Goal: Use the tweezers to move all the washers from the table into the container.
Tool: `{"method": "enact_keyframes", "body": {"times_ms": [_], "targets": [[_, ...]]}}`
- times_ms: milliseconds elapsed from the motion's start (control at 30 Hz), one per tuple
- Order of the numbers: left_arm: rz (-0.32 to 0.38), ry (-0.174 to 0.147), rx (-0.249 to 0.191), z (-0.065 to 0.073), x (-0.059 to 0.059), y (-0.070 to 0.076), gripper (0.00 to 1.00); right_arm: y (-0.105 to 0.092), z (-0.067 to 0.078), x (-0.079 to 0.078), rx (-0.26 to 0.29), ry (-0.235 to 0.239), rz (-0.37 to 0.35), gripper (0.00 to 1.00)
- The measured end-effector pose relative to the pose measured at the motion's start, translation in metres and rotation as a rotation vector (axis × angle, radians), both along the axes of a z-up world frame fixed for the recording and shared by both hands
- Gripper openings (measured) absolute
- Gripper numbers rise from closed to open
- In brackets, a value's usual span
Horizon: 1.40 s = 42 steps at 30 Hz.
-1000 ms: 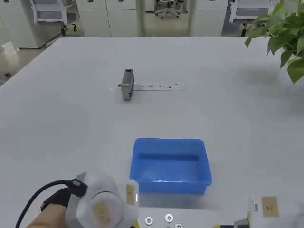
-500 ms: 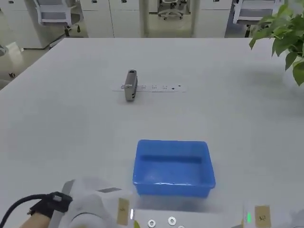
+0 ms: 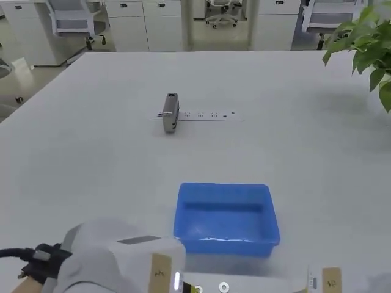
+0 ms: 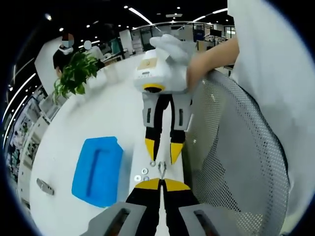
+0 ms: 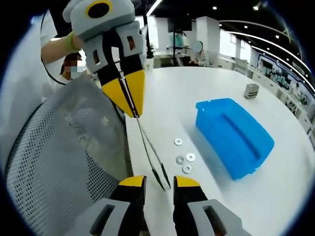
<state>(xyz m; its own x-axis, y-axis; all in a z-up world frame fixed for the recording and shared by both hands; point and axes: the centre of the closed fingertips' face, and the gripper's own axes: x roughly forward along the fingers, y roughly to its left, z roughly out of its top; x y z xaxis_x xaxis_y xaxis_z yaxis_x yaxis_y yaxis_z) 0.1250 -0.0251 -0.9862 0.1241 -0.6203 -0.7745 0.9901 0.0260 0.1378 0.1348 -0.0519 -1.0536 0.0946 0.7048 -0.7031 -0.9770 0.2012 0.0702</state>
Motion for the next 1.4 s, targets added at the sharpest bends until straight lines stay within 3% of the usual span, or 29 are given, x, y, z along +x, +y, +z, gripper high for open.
{"method": "enact_keyframes", "body": {"times_ms": [267,467,600,800,967,1200,1400], "targets": [[-0.032,0.007,-0.046,0.012,0.002,-0.031,0.0,0.009,0.001,-0.002,0.0,-0.022,0.049,0.15],[-0.033,0.028,-0.066,0.013,0.006,-0.039,0.0,0.007,0.001,0.001,-0.002,-0.03,0.055,0.09],[-0.032,0.007,-0.057,0.017,0.011,-0.041,0.0,0.006,0.007,0.01,0.01,-0.063,0.032,0.08],[-0.031,-0.009,-0.05,0.018,0.021,-0.043,0.0,0.007,0.009,0.019,0.04,-0.057,-0.01,0.08],[-0.049,-0.025,-0.015,0.014,0.024,-0.042,0.0,0.008,0.009,0.021,0.05,-0.05,-0.017,0.08],[-0.058,-0.029,-0.022,0.017,0.027,-0.044,0.0,0.007,0.013,0.026,0.072,-0.053,-0.045,0.08],[-0.056,-0.004,-0.009,0.013,0.03,-0.044,0.0,0.007,0.01,0.026,0.073,-0.041,-0.052,0.08]]}}
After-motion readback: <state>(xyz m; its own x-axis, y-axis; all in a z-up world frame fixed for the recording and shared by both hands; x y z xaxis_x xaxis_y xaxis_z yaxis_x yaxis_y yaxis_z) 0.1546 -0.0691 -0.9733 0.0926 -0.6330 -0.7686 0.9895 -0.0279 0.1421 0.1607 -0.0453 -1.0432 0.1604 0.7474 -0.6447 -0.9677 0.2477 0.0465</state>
